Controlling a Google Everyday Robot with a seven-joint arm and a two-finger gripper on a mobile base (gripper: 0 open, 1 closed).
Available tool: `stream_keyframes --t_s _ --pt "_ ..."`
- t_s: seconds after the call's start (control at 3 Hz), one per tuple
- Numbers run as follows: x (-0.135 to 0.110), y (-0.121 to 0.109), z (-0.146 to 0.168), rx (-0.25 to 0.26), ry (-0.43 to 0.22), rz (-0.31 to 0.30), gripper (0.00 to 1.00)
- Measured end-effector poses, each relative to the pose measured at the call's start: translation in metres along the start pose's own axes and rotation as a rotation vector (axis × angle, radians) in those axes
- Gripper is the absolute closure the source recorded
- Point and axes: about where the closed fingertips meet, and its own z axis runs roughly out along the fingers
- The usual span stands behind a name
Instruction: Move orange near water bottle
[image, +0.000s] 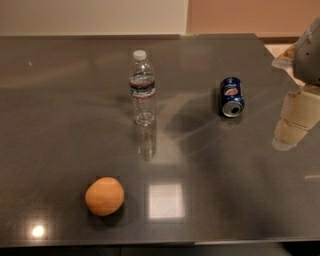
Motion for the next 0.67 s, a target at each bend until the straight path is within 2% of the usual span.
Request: stream_keyframes --t_s 0.67 --pt "-0.0023 0.0003 -0.0015 -0.008 -0.017 -0.004 0.0"
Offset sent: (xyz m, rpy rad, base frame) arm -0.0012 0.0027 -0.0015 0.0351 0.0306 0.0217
